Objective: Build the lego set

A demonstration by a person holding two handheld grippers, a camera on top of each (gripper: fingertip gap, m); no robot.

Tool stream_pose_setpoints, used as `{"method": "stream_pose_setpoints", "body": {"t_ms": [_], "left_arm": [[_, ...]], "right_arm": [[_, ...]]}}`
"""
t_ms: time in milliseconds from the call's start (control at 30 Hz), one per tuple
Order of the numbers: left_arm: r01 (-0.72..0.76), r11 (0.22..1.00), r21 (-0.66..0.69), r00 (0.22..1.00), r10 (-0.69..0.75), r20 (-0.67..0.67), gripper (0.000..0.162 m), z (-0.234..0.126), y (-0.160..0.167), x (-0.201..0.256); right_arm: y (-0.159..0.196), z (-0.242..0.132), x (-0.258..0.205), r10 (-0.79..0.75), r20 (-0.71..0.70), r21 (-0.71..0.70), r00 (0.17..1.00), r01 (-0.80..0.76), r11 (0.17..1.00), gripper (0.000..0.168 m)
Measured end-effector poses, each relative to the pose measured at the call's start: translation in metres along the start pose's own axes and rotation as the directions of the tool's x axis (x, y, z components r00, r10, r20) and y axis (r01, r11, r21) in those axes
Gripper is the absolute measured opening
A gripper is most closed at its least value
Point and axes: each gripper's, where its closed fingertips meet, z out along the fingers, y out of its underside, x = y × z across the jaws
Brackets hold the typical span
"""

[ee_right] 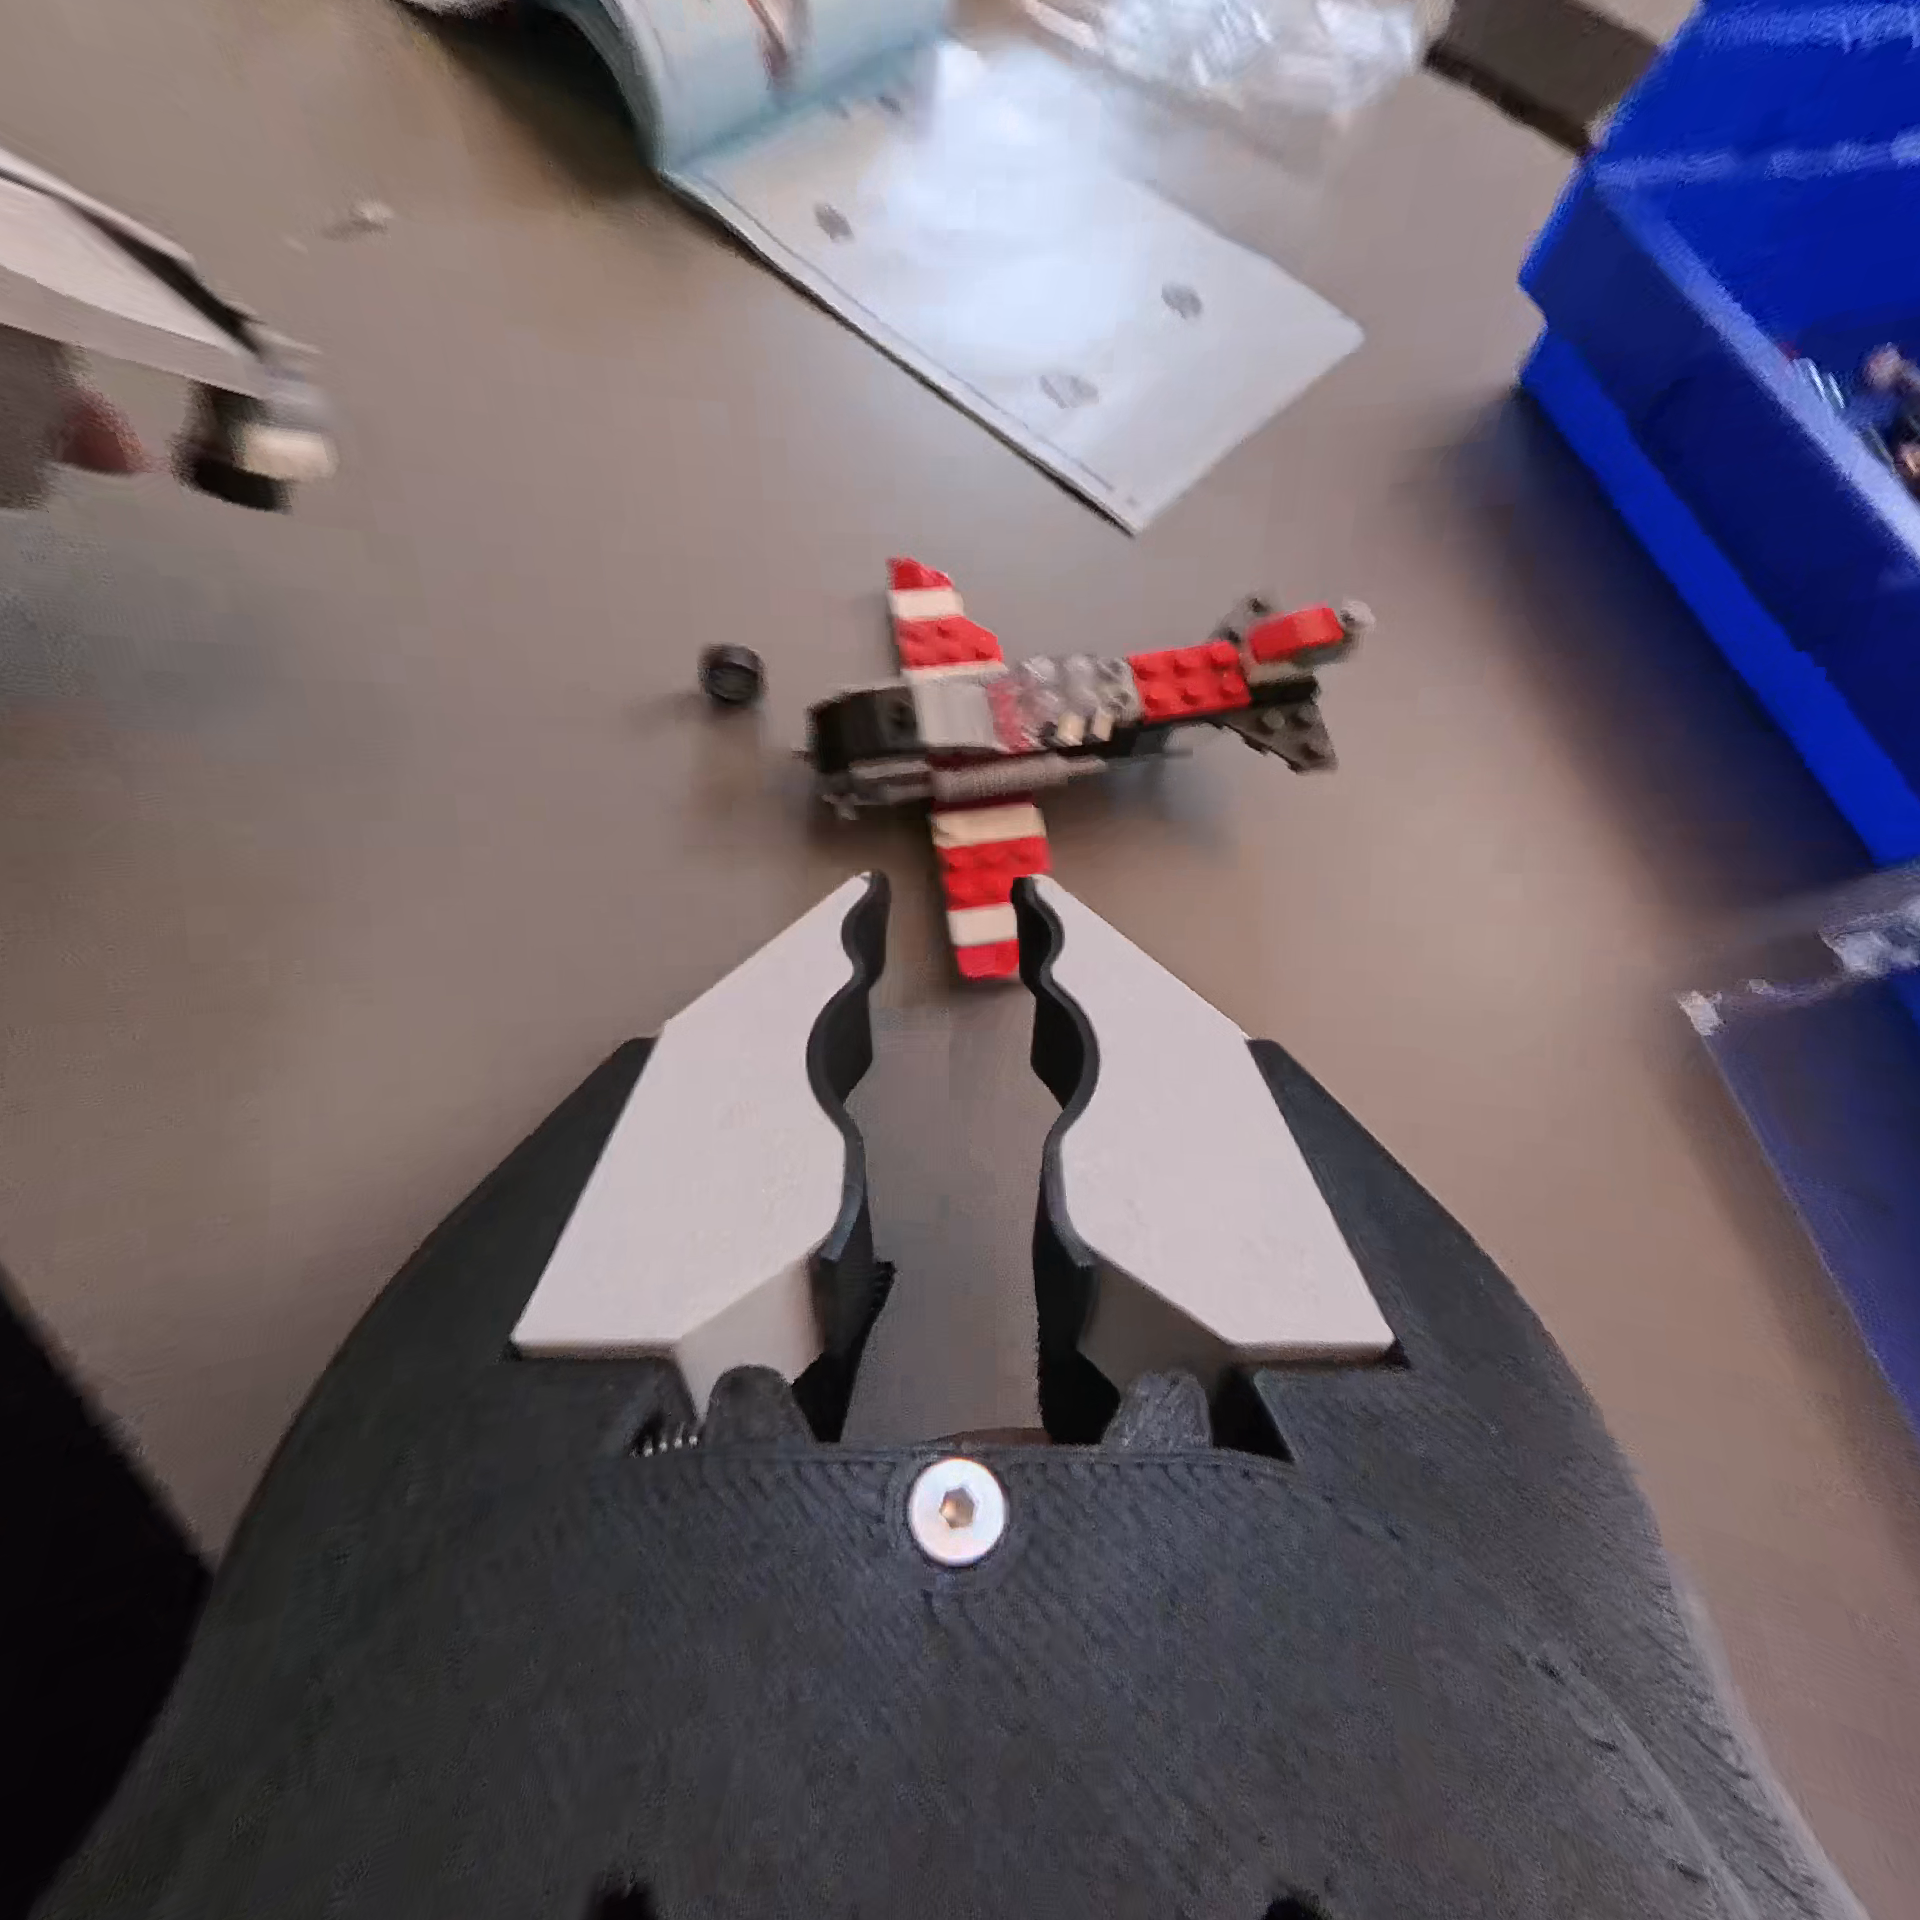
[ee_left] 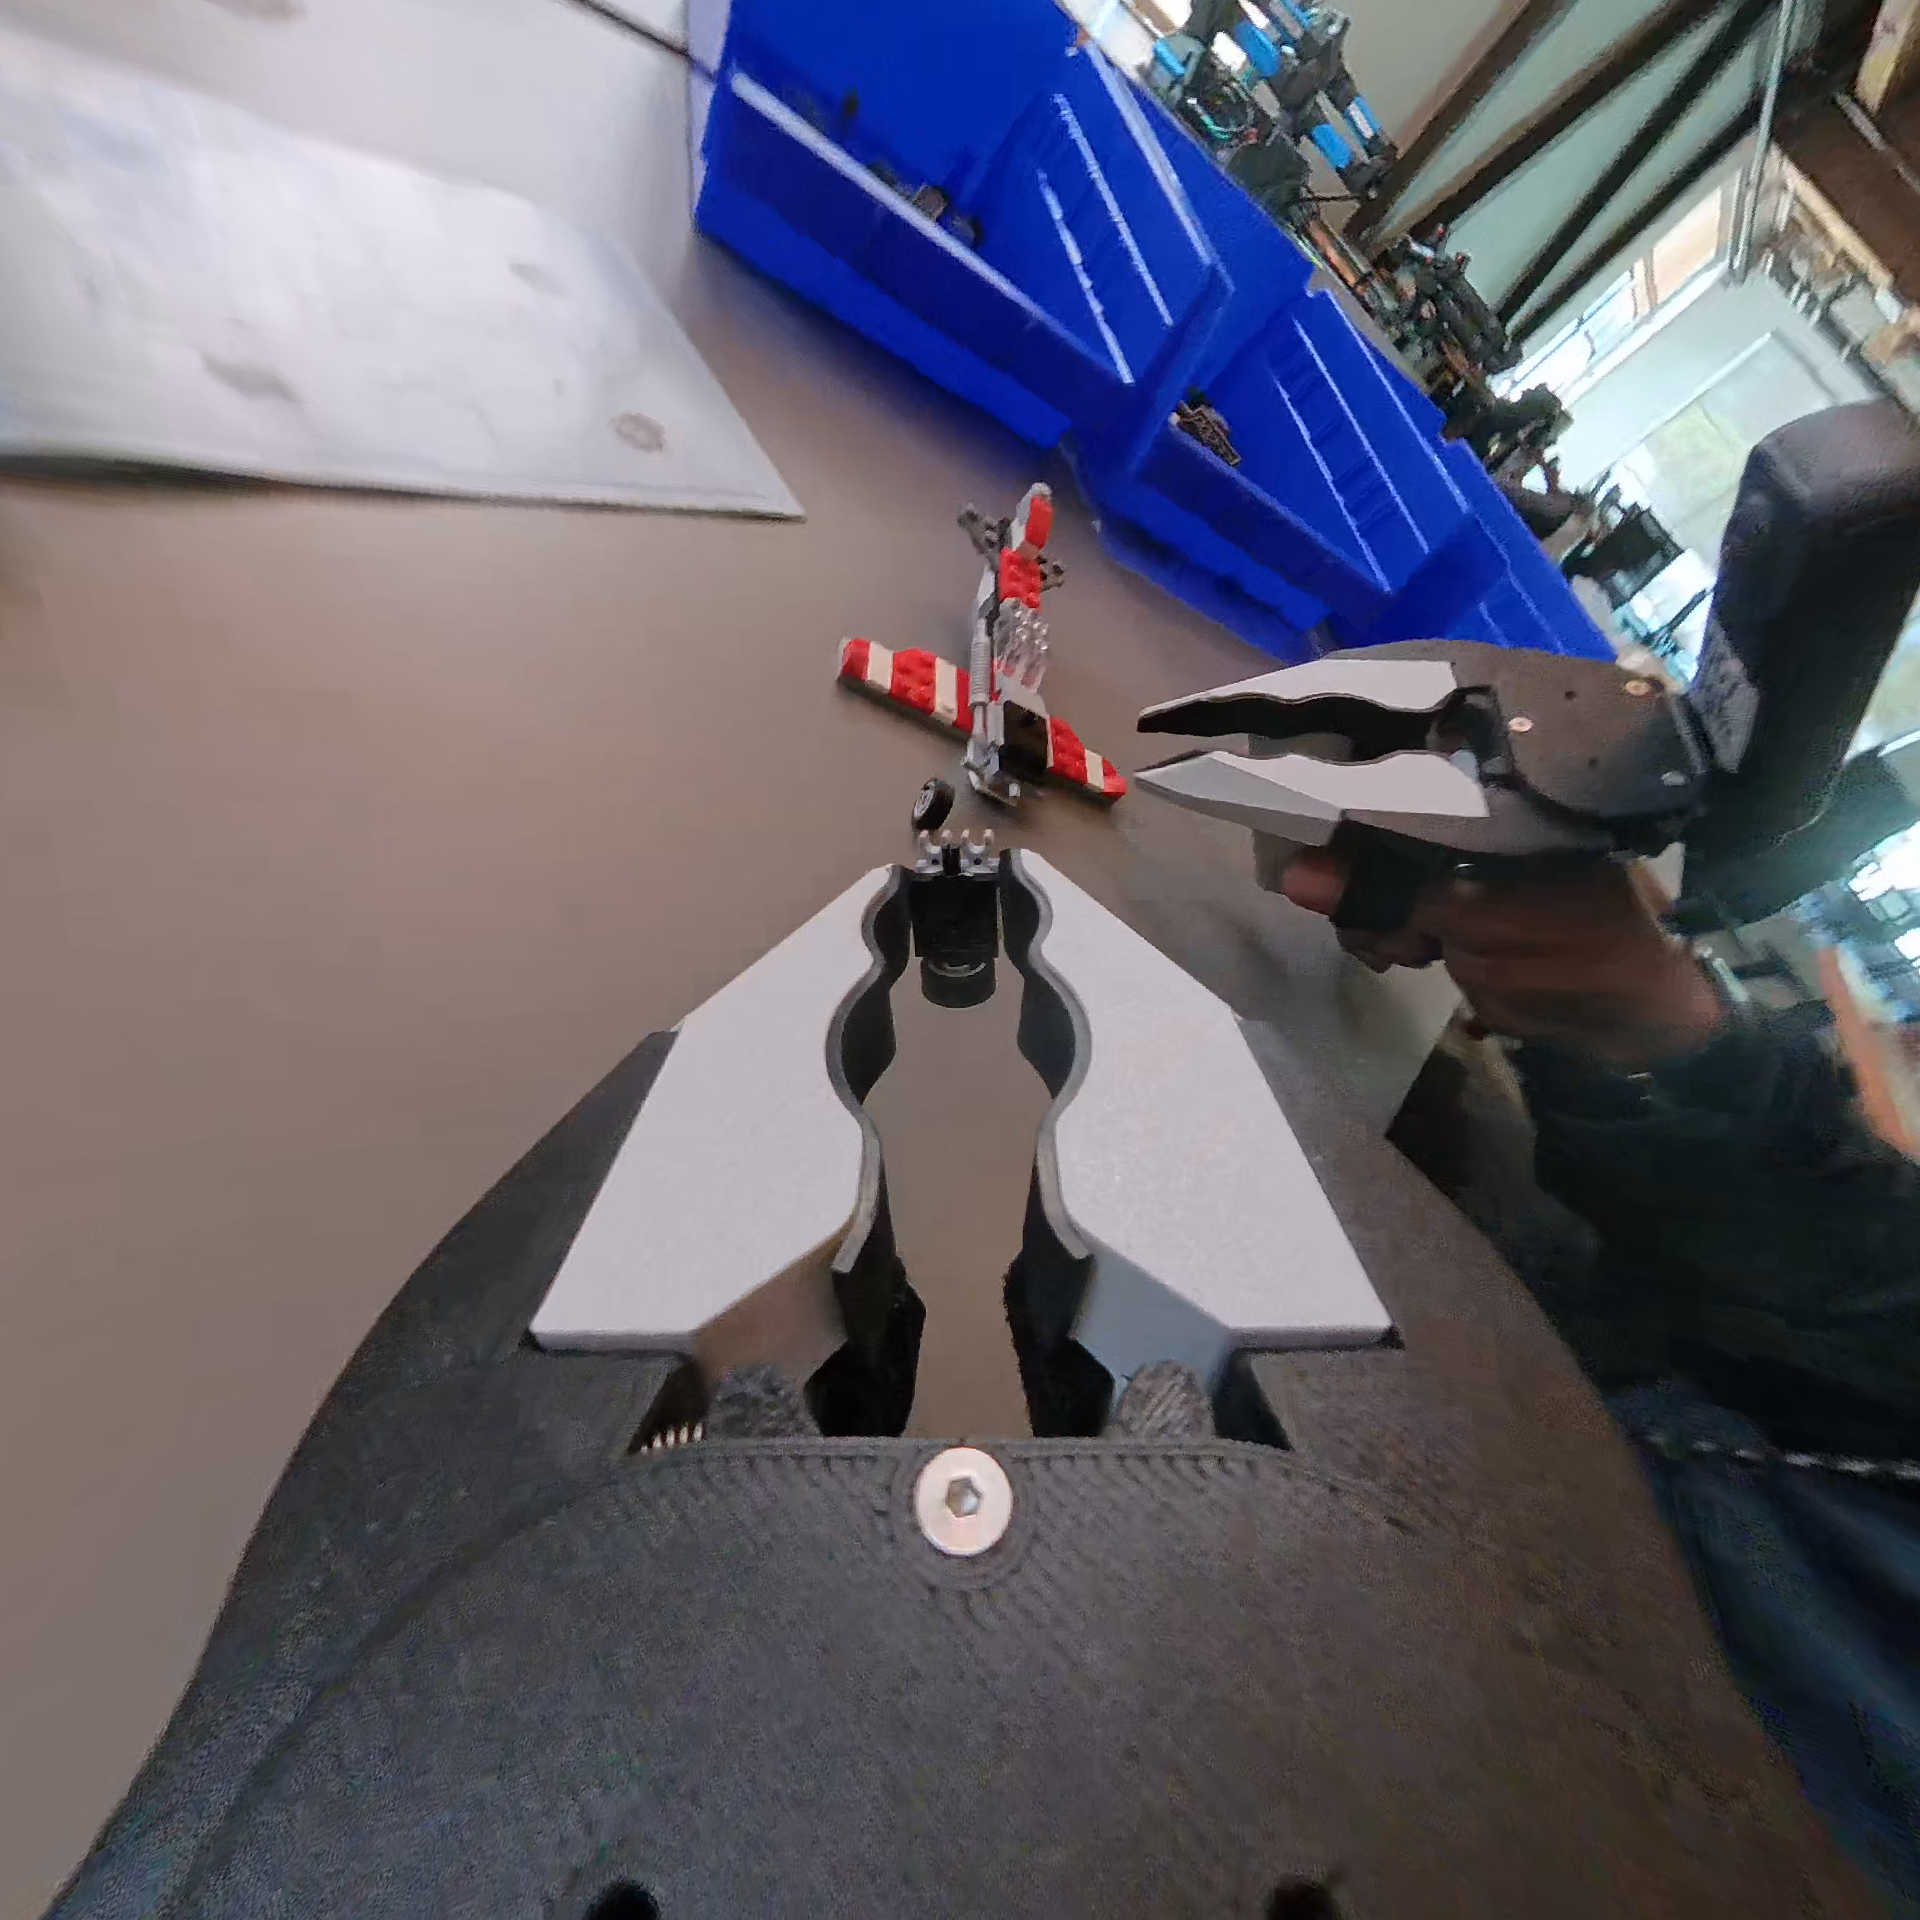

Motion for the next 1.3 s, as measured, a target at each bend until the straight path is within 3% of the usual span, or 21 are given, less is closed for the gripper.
{"method": "stream_pose_setpoints", "body": {"t_ms": [167, 333, 667, 833, 967, 1133, 1300], "left_arm": [[-0.207, 0.978, 0.012, 0.975, 0.208, -0.084, 0.02, 0.007, 0.001, 0.031], [-0.294, 0.955, 0.047, 0.934, 0.297, -0.198, 0.02, 0.016, 0.006, 0.063], [-0.456, 0.889, 0.047, 0.863, 0.454, -0.223, 0.02, 0.018, 0.021, 0.074], [-0.271, 0.961, 0.054, 0.905, 0.274, -0.326, 0.02, 0.014, 0.015, 0.079], [-0.069, 0.998, -0.011, 0.894, 0.057, -0.444, 0.02, 0.011, 0.017, 0.083], [0.143, 0.986, -0.092, 0.857, -0.169, -0.487, 0.02, 0.009, 0.013, 0.077], [0.214, 0.963, -0.164, 0.86, -0.265, -0.436, 0.02, 0.017, 0.021, 0.07]], "right_arm": [[-0.039, -0.025, -0.059, -0.054, 0.264, 0.283, 0.963, -0.024, 0.959, 0.035], [-0.052, -0.031, -0.085, -0.119, 0.397, 0.376, 0.91, -0.043, 0.926, 0.047], [-0.049, -0.033, -0.101, -0.314, 0.411, 0.439, 0.856, 0.117, 0.891, 0.041], [-0.048, -0.038, -0.102, -0.377, 0.428, 0.468, 0.821, 0.155, 0.87, 0.036], [-0.054, -0.043, -0.104, -0.389, 0.46, 0.498, 0.798, 0.131, 0.857, 0.036], [-0.051, -0.039, -0.104, -0.43, 0.46, 0.496, 0.777, 0.177, 0.85, 0.033], [-0.05, -0.035, -0.102, -0.476, 0.437, 0.504, 0.763, 0.23, 0.832, 0.03]]}}
